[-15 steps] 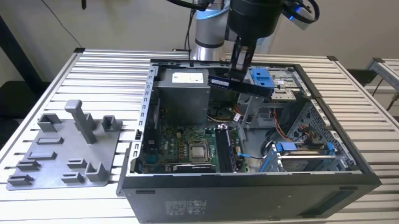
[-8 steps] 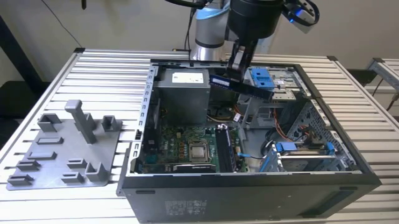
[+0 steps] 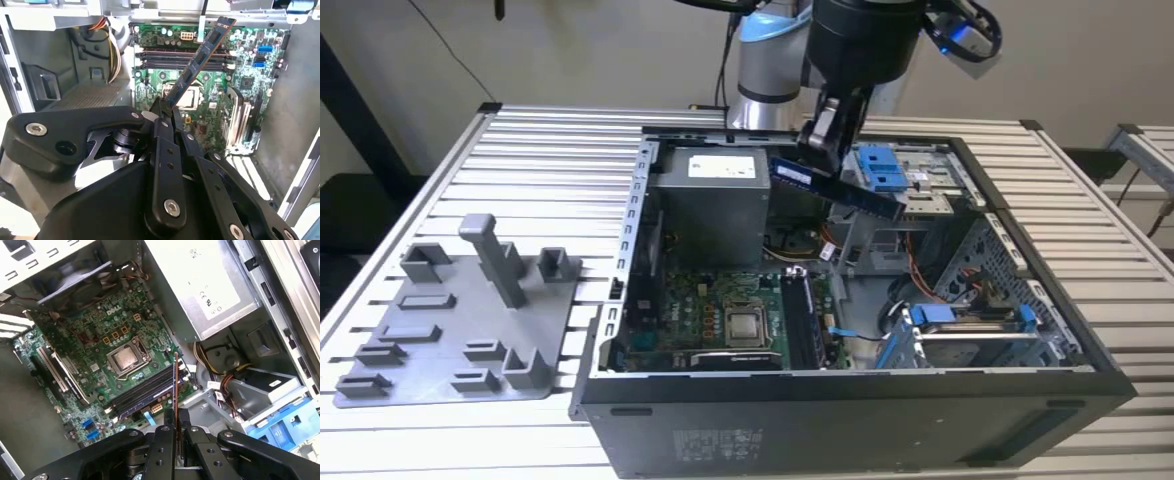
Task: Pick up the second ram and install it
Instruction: 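Insert the second ram into the second slot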
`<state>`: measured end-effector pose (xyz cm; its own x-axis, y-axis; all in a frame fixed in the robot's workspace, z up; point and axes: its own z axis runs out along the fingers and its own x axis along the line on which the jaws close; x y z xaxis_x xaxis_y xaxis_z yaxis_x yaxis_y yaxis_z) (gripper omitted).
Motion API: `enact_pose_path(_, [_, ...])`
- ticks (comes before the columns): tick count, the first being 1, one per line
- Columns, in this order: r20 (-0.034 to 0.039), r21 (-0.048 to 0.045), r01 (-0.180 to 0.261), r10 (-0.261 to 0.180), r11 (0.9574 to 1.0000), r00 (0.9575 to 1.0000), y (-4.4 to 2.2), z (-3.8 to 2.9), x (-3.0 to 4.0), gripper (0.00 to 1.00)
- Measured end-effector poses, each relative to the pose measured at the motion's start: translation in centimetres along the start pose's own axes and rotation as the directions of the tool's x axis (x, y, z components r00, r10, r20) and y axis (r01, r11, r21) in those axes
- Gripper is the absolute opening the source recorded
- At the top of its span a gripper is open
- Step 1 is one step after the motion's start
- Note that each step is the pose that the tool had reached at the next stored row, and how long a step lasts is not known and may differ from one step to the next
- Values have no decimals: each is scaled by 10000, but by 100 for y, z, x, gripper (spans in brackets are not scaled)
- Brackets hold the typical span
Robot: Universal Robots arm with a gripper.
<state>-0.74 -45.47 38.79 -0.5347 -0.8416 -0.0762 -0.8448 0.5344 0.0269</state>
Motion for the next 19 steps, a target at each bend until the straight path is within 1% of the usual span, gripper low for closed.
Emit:
enact_pose_path(3, [5,15,-382,382,9993,9993,0,7,1,14])
enact_pose_path(5, [11,36,-702,702,9975,9975,0,12,1,14])
enact_pose_path(7, [19,57,-1048,1048,9945,9945,0,17,1,14])
enact_pose_path(10, [34,88,-1555,1555,9878,9878,-1,25,2,14])
enact_pose_path(12, [47,113,-1898,1898,9818,9818,-1,30,2,14])
enact_pose_path(14, [62,138,-2248,2248,9743,9744,-1,38,3,14])
enact_pose_path(16, [78,161,-2596,2595,9656,9657,-1,48,4,14])
enact_pose_path(19, [103,196,-3091,3089,9508,9510,-2,59,4,14])
